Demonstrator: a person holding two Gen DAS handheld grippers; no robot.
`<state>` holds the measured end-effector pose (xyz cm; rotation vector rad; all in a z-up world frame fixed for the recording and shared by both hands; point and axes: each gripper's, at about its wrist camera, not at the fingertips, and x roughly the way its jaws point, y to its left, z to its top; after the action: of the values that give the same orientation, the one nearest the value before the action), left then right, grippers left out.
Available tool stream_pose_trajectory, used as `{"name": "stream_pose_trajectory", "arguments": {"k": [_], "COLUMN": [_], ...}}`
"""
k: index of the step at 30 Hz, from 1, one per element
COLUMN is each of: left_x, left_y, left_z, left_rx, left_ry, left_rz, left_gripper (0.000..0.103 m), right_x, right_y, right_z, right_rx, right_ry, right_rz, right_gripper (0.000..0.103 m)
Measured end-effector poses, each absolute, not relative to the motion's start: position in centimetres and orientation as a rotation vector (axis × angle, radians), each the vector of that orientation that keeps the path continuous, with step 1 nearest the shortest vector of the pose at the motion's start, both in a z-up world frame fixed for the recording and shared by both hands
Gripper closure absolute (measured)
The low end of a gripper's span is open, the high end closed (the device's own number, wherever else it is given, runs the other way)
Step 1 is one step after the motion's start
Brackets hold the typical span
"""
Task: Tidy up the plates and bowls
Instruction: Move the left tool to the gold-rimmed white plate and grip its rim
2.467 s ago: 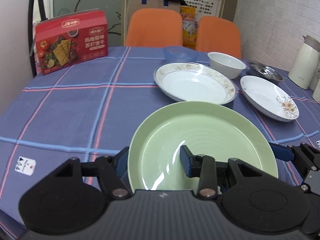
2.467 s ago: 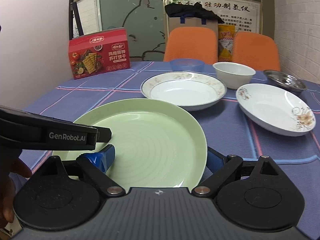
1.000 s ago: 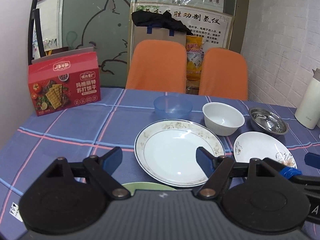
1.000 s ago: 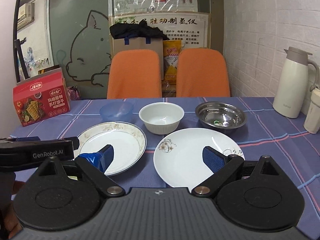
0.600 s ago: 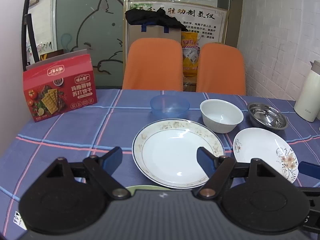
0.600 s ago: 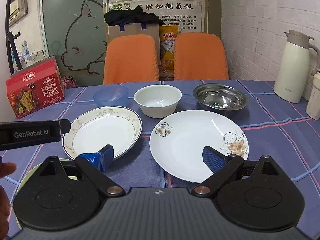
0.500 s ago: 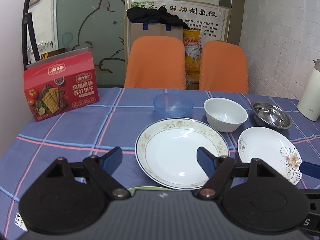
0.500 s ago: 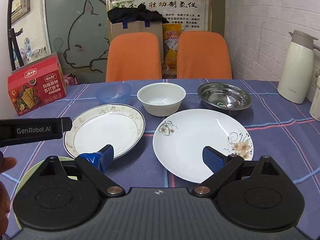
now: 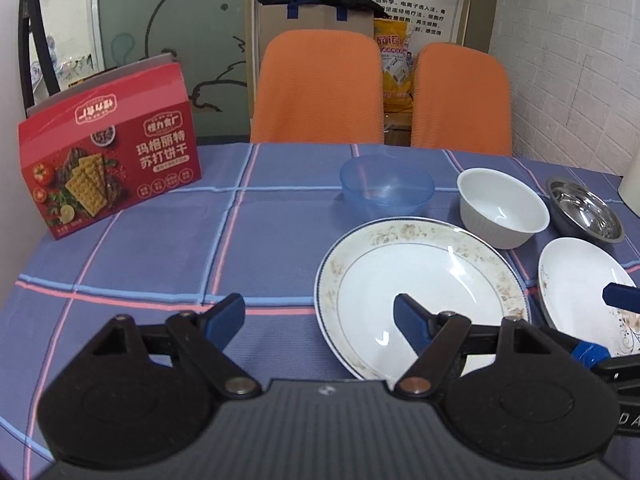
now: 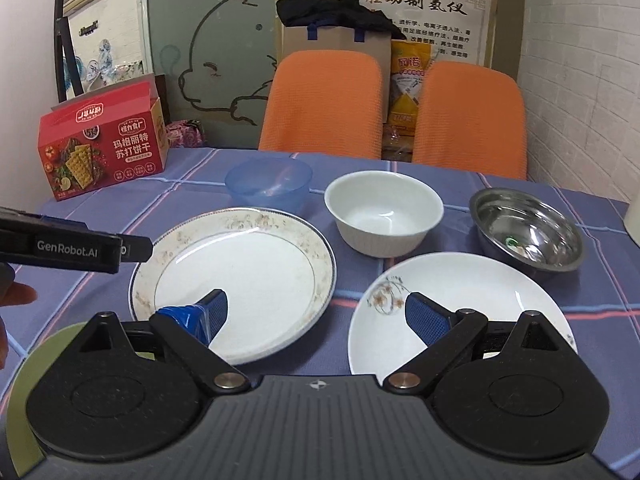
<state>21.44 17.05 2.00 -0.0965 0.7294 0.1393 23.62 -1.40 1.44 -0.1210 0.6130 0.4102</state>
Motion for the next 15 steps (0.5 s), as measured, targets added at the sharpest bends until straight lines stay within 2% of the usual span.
{"name": "stream_pose_trajectory", "arguments": {"k": [8,15], "left_x": [23.2,24.2], "left_y": [19.9,21.1], "left_z": [0.8,-0.2], "left_rx": [-0.14,-0.164], "left_ry": [0.757,0.781], "left_rz": [0.184,0.174], "left_gripper": [0.027,0.027], "right_x": [29.3,30.2], "right_y": [0.4,2.4], "right_z": [-0.6,-2.3], "right_rx": [-0.149,-0.143], "right_ry": [0.705,0.795], "right_rz": [0.455,0.525], "right_gripper": [0.02,0.02]}}
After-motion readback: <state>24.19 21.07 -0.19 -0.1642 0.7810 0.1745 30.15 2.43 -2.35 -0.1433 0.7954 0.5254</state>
